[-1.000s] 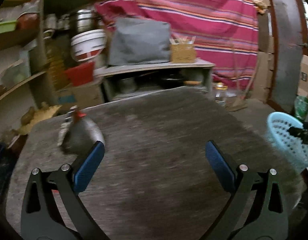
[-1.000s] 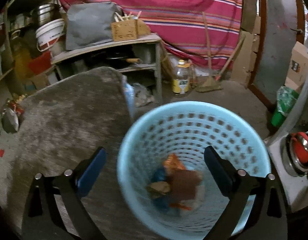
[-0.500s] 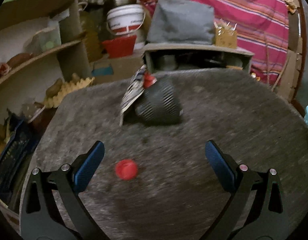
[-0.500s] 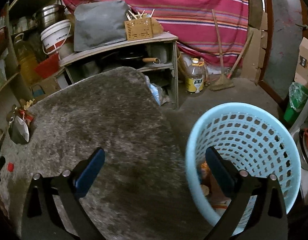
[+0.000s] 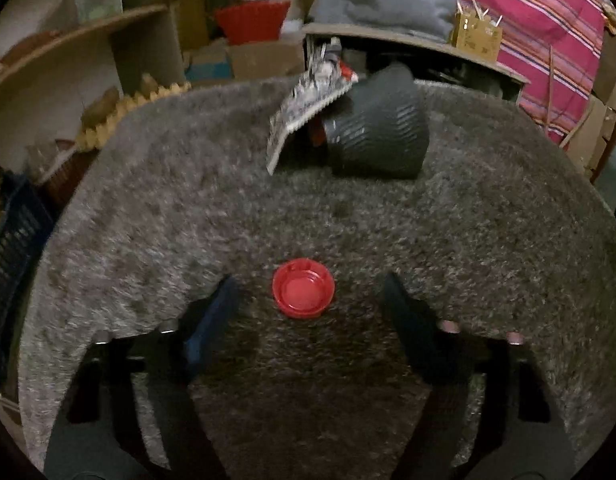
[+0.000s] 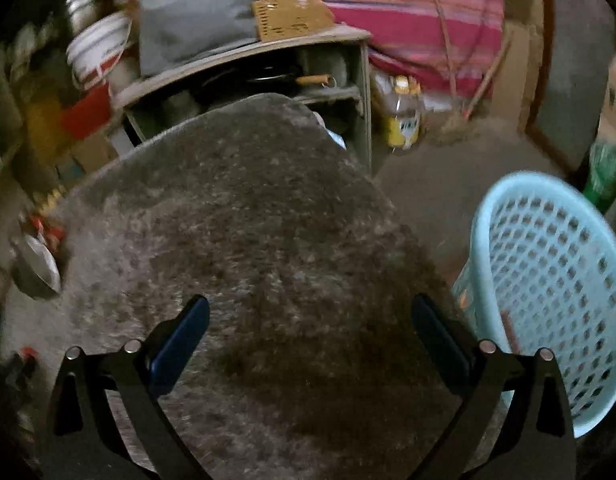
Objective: Collect trash
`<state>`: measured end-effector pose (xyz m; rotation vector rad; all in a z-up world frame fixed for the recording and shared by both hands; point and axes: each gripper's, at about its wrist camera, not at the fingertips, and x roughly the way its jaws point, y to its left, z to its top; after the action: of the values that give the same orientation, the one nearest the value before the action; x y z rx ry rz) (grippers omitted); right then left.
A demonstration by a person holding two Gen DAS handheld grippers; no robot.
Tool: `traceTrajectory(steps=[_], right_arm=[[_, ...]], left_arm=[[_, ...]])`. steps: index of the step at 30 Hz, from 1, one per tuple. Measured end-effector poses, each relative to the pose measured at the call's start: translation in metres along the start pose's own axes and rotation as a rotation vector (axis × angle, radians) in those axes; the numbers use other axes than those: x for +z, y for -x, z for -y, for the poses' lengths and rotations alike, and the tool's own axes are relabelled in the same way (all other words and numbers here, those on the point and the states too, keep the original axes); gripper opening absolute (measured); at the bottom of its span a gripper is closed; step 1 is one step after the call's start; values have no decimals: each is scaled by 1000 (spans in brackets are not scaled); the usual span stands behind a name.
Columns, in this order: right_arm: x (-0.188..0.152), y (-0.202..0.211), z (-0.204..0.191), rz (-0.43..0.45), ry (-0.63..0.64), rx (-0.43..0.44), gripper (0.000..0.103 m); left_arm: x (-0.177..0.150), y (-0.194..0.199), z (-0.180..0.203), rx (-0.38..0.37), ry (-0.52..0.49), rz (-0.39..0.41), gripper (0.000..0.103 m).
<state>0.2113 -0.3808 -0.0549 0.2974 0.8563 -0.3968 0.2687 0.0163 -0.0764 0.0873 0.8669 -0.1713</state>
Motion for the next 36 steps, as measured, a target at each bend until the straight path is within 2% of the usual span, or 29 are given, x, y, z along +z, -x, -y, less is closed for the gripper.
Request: traceTrajectory(steps=[6, 8, 10, 12, 16, 20, 24, 28, 33, 36], right_arm=[[-3, 5, -31, 64, 159, -53, 98], [-4, 5, -35, 61, 193, -75, 98], [-4, 4, -37, 41, 210, -81, 98], [-5, 2, -37, 8, 197, -46, 98], [-10, 9, -38, 18, 159, 50, 98], [-9, 17, -52, 59, 167, 78, 98], [-12, 12, -73, 52, 183, 97, 98], [-21, 5, -110, 28, 229, 119, 98], [-31, 11, -163, 79, 308, 118, 98], [-33, 12, -197, 97, 346, 124, 98]], left_arm=[[4, -8, -5, -21, 13, -20, 49], [5, -9, -9, -26, 23, -18, 36], [7, -8, -13, -26, 26, -14, 29], [8, -7, -16, -35, 26, -8, 29], [14, -2, -23, -15, 22, 30, 29], [31, 14, -31, 40, 10, 104, 29], [49, 32, -41, 64, -8, 181, 29], [53, 39, -53, 93, -17, 225, 29], [54, 38, -80, 138, -13, 250, 29], [55, 33, -105, 116, 37, 251, 29]])
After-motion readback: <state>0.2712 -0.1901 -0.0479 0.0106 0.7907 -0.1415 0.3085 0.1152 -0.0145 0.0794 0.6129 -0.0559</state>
